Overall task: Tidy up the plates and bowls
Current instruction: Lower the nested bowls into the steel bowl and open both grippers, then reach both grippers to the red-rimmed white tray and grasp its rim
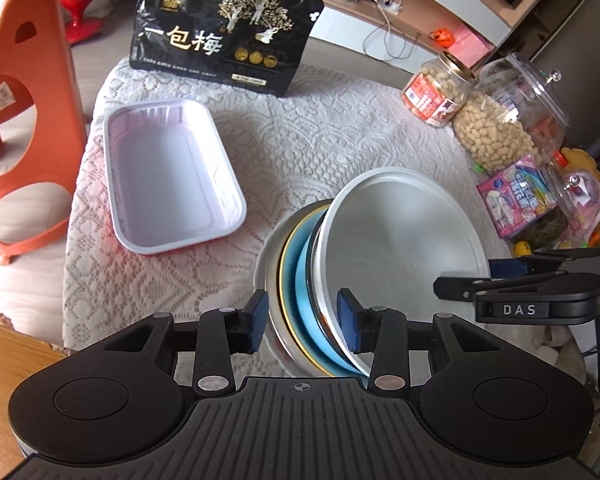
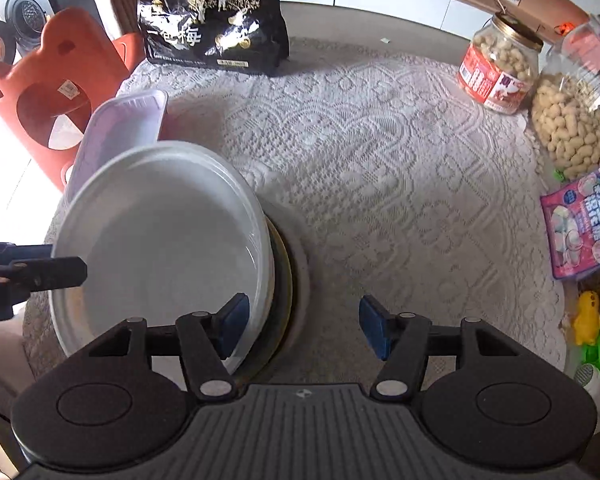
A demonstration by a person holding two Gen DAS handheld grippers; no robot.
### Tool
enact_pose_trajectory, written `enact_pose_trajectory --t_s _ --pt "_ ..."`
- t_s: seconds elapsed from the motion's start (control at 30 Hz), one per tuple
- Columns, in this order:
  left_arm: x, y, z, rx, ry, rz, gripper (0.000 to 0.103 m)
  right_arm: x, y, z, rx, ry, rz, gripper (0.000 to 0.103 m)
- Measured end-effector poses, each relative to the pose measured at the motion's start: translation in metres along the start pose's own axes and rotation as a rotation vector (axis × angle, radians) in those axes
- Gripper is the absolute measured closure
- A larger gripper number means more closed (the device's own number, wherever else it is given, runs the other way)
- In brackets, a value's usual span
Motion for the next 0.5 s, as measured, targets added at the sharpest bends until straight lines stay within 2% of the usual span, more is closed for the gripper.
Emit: enact_pose_trajectory --t_s 0.1,0.3,0.4,0.5 --pt "0.0 -0.001 0.002 0.01 0.004 0.01 0.061 0.004 -0.005 0.004 0.017 0.021 -0.01 0.042" --pt "0.002 0.0 -0.001 -0.015 -0.019 0.005 0.063 -0.004 -0.001 -0.007 -0.068 0.002 0.025 0.042" --pt "-0.004 0.004 -0.001 -0.046 -0.076 0.006 0.063 -0.015 0.008 -0.009 -0.055 0.044 0.067 0.042" --pt "-0.02 0.015 -0.008 -0.099 -0.145 0.03 0.063 -0.03 0.024 -0.012 -0.01 0.124 0.106 0.042"
Point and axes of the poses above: each gripper's, at about its wrist camera, not at the fingertips, and x roughly the way its jaws point, z to its right, y to its top, the point moved 8 cm from there along x, roughly the way its jaws point, and after that the axes turned 12 degrees about y, right-handed, at the moved point
